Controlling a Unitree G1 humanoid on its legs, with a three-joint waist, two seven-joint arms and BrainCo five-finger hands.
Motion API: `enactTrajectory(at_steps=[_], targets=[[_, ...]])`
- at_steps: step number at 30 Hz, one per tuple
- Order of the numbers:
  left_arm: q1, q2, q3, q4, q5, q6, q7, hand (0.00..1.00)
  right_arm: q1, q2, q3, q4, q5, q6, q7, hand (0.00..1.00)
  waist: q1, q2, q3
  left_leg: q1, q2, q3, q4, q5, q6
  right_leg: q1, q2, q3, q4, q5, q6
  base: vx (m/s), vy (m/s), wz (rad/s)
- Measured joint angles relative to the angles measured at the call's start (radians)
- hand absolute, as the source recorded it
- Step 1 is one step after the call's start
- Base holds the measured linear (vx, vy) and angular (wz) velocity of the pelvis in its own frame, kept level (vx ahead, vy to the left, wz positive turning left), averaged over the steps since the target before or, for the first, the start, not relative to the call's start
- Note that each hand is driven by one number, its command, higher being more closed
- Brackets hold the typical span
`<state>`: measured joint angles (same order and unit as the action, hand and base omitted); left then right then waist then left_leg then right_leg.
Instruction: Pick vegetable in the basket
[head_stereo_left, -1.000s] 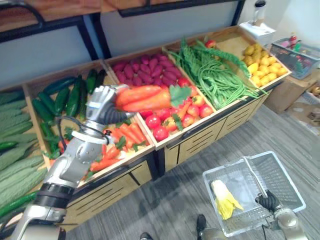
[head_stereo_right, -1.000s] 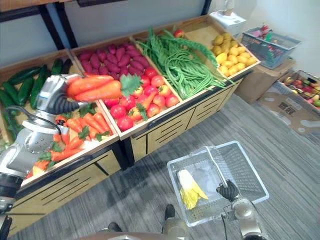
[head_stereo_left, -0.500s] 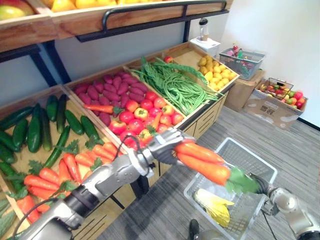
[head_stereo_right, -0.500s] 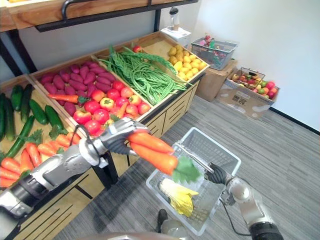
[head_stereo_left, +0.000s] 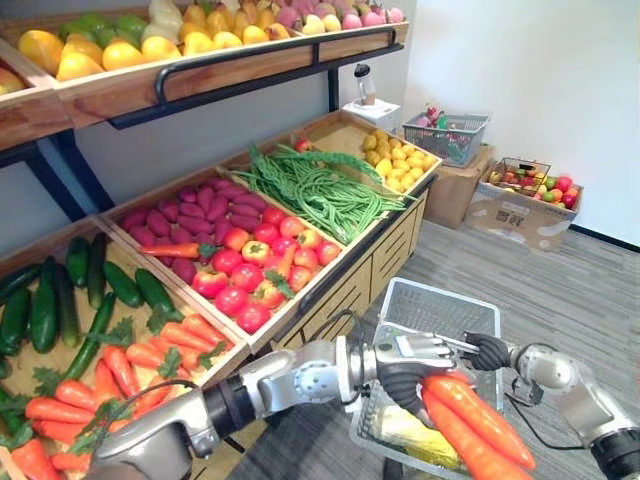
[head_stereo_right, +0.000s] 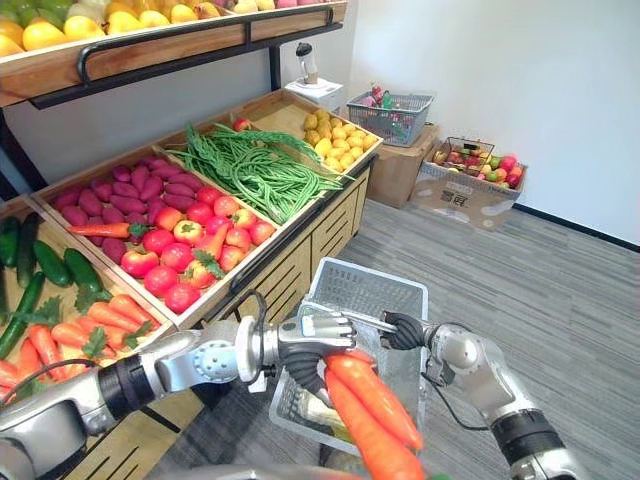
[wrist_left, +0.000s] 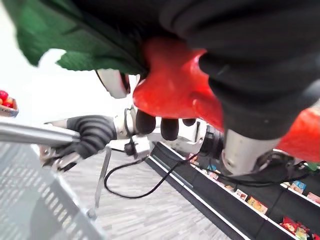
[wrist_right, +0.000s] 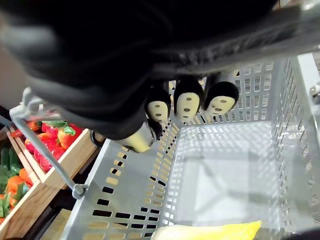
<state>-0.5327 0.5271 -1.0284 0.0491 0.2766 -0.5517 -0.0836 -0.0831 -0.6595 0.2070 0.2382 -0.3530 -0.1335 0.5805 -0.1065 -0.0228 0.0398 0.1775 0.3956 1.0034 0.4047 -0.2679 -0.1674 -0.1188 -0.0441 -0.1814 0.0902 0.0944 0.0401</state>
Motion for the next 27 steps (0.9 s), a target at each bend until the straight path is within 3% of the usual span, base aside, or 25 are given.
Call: enactTrajectory(at_steps=[5, 15, 27], targets=[[-0.005, -0.054, -0.036, 0.114, 0.003, 0.073, -0.061, 1.00, -0.036, -0.011, 0.008, 0.000, 0.000, 0.003, 0.021, 1.00, -0.002, -0.003, -0.005, -0.001, 0.014, 0.013, 0.027, -0.018, -0.001, -0.017, 0.003, 0.011, 0.022, 0.000, -0.001, -0.03, 0.049, -0.08], [-0.004, -0.131, -0.033, 0.338, 0.104, 0.160, -0.061, 1.00, -0.092, -0.011, 0.077, 0.002, 0.001, -0.006, 0.055, 1.00, -0.021, -0.004, -0.006, 0.021, 0.014, 0.047, 0.034, -0.026, 0.009, -0.020, 0.004, 0.027, 0.028, 0.004, -0.007, 0.00, 0.052, -0.07], [0.036, -0.210, 0.079, 0.528, 0.320, 0.203, -0.051, 1.00, -0.114, -0.009, 0.076, 0.017, 0.000, -0.011, 0.075, 1.00, -0.029, -0.008, -0.003, 0.038, -0.022, 0.069, -0.001, -0.024, 0.011, -0.030, -0.010, 0.045, 0.041, 0.004, -0.007, -0.03, 0.034, -0.04]])
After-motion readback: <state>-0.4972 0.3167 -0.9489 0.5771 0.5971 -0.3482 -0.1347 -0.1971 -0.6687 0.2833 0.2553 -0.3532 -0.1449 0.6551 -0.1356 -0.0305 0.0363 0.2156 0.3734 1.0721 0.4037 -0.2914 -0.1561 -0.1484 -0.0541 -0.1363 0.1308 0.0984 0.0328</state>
